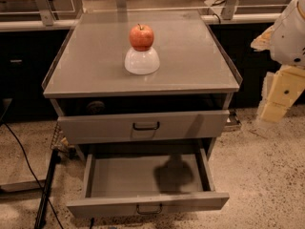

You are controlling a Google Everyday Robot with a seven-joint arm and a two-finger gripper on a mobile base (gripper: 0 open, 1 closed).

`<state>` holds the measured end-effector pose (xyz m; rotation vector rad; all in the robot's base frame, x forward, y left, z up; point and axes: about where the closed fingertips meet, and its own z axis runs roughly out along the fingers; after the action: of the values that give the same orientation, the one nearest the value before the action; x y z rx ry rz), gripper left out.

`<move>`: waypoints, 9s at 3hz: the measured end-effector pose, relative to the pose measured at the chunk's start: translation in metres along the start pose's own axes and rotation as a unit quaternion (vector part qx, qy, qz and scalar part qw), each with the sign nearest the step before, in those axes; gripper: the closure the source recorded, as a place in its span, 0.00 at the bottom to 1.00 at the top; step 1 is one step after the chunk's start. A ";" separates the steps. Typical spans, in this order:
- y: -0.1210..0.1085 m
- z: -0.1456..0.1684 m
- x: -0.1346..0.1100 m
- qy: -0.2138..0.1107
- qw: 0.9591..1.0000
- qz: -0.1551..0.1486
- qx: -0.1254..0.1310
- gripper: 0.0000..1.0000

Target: Place apple into middle drawer

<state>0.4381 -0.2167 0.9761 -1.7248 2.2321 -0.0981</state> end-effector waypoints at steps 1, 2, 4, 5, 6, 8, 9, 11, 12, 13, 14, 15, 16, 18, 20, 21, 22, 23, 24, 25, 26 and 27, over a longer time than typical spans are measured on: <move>0.000 0.000 0.000 0.000 1.000 0.000 0.000 0.00; -0.035 0.014 -0.018 -0.040 0.999 0.020 0.003 0.00; -0.096 0.050 -0.072 -0.121 0.992 0.027 0.015 0.00; -0.096 0.050 -0.072 -0.121 0.992 0.027 0.015 0.00; -0.108 0.064 -0.091 -0.141 0.990 0.025 0.017 0.00; -0.171 0.105 -0.148 -0.203 0.978 0.051 0.018 0.00; -0.193 0.117 -0.167 -0.232 0.970 0.073 0.013 0.00; -0.218 0.140 -0.196 -0.265 0.959 0.104 -0.005 0.00; -0.223 0.148 -0.209 -0.278 0.954 0.112 -0.014 0.00; -0.222 0.152 -0.224 -0.290 0.951 0.108 -0.022 0.00; -0.218 0.169 -0.264 -0.303 0.948 0.090 -0.038 0.00; -0.220 0.176 -0.270 -0.299 0.949 0.089 -0.041 0.06; -0.220 0.176 -0.271 -0.299 0.949 0.089 -0.041 0.29; -0.220 0.177 -0.271 -0.299 0.949 0.089 -0.041 0.75; -0.220 0.163 -0.272 -0.302 0.950 0.076 -0.034 1.00; -0.213 0.134 -0.265 -0.308 0.950 0.051 -0.029 1.00; -0.200 0.103 -0.244 -0.312 0.949 0.034 -0.026 1.00; -0.176 0.069 -0.211 -0.312 0.949 0.031 -0.019 1.00; -0.113 0.060 -0.156 -0.282 0.957 0.055 -0.049 1.00; -0.113 0.060 -0.156 -0.282 0.957 0.055 -0.049 1.00; -0.100 0.074 -0.153 -0.282 0.955 0.061 -0.063 1.00; -0.061 0.101 -0.142 -0.289 0.951 0.081 -0.075 1.00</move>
Offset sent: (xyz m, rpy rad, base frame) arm 0.0608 0.0100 -0.0026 0.1482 -0.0154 -0.0416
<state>0.5562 -0.0838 0.9244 -1.3887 1.9519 0.5557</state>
